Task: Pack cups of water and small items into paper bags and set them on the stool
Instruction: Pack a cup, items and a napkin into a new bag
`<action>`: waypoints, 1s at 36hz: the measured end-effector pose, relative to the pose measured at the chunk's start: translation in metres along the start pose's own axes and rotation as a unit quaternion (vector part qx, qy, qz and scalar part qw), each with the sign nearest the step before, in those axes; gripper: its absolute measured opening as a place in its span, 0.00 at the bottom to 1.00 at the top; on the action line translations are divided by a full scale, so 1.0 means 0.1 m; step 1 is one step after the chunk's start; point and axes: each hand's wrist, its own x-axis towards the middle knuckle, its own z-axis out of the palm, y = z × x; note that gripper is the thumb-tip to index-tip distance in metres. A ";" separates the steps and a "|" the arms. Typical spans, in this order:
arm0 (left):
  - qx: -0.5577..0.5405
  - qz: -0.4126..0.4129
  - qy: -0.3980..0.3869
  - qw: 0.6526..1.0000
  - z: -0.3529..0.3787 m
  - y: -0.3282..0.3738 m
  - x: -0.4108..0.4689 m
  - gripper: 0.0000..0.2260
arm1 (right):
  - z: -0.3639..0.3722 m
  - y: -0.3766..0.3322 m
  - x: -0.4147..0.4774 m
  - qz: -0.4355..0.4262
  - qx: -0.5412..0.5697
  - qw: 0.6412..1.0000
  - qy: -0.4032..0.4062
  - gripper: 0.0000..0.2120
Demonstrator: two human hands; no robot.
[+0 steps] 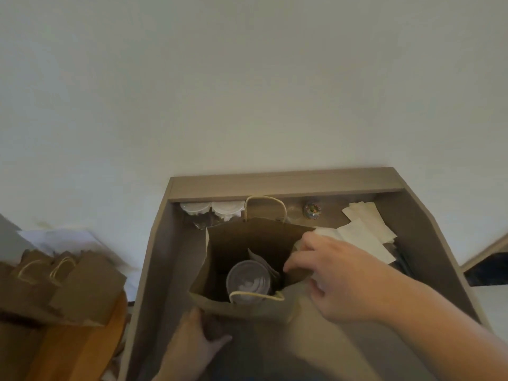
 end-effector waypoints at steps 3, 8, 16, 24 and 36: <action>-0.073 0.002 0.050 0.996 0.09 0.12 -0.01 0.39 | -0.04 -0.02 0.05 0.005 -0.027 1.000 -0.010 0.13; -0.080 0.003 0.072 0.994 0.08 0.19 0.00 0.27 | -0.09 -0.01 0.12 -0.002 -0.043 0.999 -0.011 0.10; -0.030 0.000 0.077 0.997 0.14 0.11 0.01 0.16 | -0.14 0.06 0.19 -0.002 -0.059 0.998 0.011 0.09; -0.008 -0.005 0.103 0.995 0.20 0.08 0.08 0.16 | -0.32 0.04 0.21 -0.033 -0.094 0.995 0.015 0.12; -0.008 -0.044 0.091 0.995 0.20 0.09 0.15 0.16 | -0.42 -0.05 0.28 -0.089 -0.099 0.991 0.008 0.09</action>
